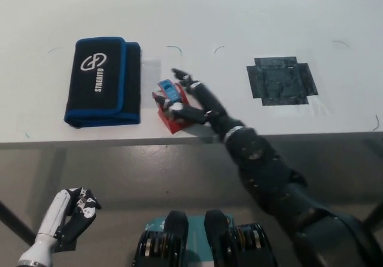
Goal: Use the right hand to move the tape on the right hand side to the notebook on the left hand side
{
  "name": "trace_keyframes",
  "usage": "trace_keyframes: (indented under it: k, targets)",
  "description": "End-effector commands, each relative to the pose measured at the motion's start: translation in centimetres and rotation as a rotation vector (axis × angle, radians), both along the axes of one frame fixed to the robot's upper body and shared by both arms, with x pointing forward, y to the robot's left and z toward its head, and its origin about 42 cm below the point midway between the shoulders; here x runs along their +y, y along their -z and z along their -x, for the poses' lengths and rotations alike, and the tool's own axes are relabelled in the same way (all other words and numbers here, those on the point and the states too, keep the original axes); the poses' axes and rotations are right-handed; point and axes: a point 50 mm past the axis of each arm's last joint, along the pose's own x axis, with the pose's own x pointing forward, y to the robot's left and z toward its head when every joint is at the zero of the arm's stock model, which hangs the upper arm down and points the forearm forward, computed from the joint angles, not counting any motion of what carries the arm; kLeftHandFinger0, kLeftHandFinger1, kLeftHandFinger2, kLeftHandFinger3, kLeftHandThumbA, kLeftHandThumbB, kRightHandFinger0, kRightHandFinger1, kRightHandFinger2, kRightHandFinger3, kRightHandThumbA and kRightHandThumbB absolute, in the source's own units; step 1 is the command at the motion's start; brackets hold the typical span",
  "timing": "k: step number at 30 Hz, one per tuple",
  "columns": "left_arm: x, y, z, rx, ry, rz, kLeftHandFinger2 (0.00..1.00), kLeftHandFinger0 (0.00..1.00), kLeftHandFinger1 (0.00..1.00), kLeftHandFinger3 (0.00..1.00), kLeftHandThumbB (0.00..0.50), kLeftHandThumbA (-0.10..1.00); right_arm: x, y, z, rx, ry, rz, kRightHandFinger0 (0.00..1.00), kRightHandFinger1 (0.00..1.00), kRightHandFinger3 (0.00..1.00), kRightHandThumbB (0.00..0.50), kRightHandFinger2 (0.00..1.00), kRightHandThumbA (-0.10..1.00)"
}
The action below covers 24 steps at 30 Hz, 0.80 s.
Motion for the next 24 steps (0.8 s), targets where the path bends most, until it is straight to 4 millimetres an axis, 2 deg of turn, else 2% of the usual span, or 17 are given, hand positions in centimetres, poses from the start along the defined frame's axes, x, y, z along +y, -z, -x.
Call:
trace_keyframes:
  k: [1,3,4,5,6,9,11,12,14,16,17,18,19,22,23,24]
  targets:
    - [0.4,-0.8,-0.1,-0.042,0.01,-0.008,0.03,0.0,0.0,0.23,0.1,0.21,-3.9,-2.8,-0.5,-0.227,-0.013,0.124,1.0,1.0,1.0,0.447,1.0,0.88]
    - [0.4,-0.8,-0.2,-0.039,0.008,-0.007,0.03,0.0,0.0,0.23,0.1,0.21,-4.1,-2.9,-0.4,-0.236,-0.014,0.127,1.0,1.0,1.0,0.447,1.0,0.87]
    - [0.6,-0.8,-0.3,-0.04,0.006,-0.008,0.02,0.0,0.0,0.23,0.101,0.22,-4.7,-3.0,-0.1,-0.254,-0.006,0.145,1.0,1.0,1.0,0.478,1.0,0.89]
    - [0.8,-0.6,-0.2,-0.039,0.001,-0.007,0.03,0.0,0.0,0.23,0.103,0.23,-6.4,-2.8,1.1,-0.293,0.0,0.163,1.0,1.0,1.0,0.47,1.0,0.92]
    - [0.8,-0.6,-0.2,-0.039,-0.001,-0.007,0.03,0.0,0.0,0.23,0.099,0.23,-6.6,-2.8,1.3,-0.295,-0.002,0.167,1.0,1.0,1.0,0.461,1.0,0.92]
    - [0.9,-0.2,0.0,-0.039,-0.007,-0.004,0.04,0.0,0.0,0.22,0.104,0.26,-9.0,-2.6,3.5,-0.314,0.009,0.169,1.0,1.0,1.0,0.483,1.0,0.92]
    - [1.1,-0.2,-0.2,-0.029,-0.02,-0.004,0.06,0.0,0.0,0.24,0.096,0.27,-10.7,-2.6,5.1,-0.348,0.035,0.147,1.0,1.0,1.0,0.44,1.0,0.86]
    - [1.0,0.0,-0.2,-0.021,-0.025,-0.001,0.06,0.0,0.0,0.24,0.096,0.27,-11.1,-2.5,5.6,-0.348,0.04,0.142,1.0,1.0,1.0,0.443,1.0,0.86]
    - [0.8,0.4,-0.1,-0.013,-0.026,0.009,0.04,0.0,0.0,0.24,0.087,0.24,-12.6,-2.2,7.0,-0.343,0.042,0.102,1.0,1.0,1.0,0.403,1.0,0.81]
    - [0.7,0.6,0.0,-0.009,-0.025,-0.01,0.07,0.0,0.0,0.26,0.099,0.29,-13.9,-1.7,8.2,-0.315,0.048,0.085,1.0,1.0,1.0,0.387,1.0,0.82]
    - [0.7,0.7,0.2,-0.004,-0.029,-0.012,0.06,0.0,0.0,0.26,0.101,0.28,-14.6,-1.3,9.0,-0.315,0.053,0.082,1.0,1.0,1.0,0.376,1.0,0.83]
    - [0.7,0.8,0.4,0.005,-0.033,-0.004,0.06,0.0,0.0,0.25,0.099,0.27,-15.3,-0.9,9.9,-0.313,0.06,0.08,1.0,1.0,1.0,0.373,1.0,0.83]
    - [0.7,0.8,0.6,0.008,-0.031,-0.005,0.04,0.0,0.0,0.25,0.088,0.24,-15.8,-0.5,10.7,-0.308,0.075,0.093,1.0,1.0,1.0,0.421,1.0,0.86]
    - [0.7,0.9,0.8,0.011,-0.026,-0.004,0.02,0.0,0.0,0.24,0.086,0.22,-17.2,0.7,13.5,-0.289,0.097,0.123,1.0,1.0,1.0,0.359,1.0,0.88]
    - [0.7,0.8,0.8,0.01,-0.025,-0.007,0.02,0.0,0.0,0.24,0.087,0.22,-17.5,1.0,14.4,-0.288,0.105,0.131,1.0,1.0,1.0,0.359,1.0,0.89]
    - [0.7,1.1,0.9,0.017,-0.022,-0.002,0.02,0.0,0.0,0.24,0.096,0.25,-18.3,1.9,16.2,-0.274,0.113,0.128,1.0,1.0,1.0,0.376,1.0,0.9]
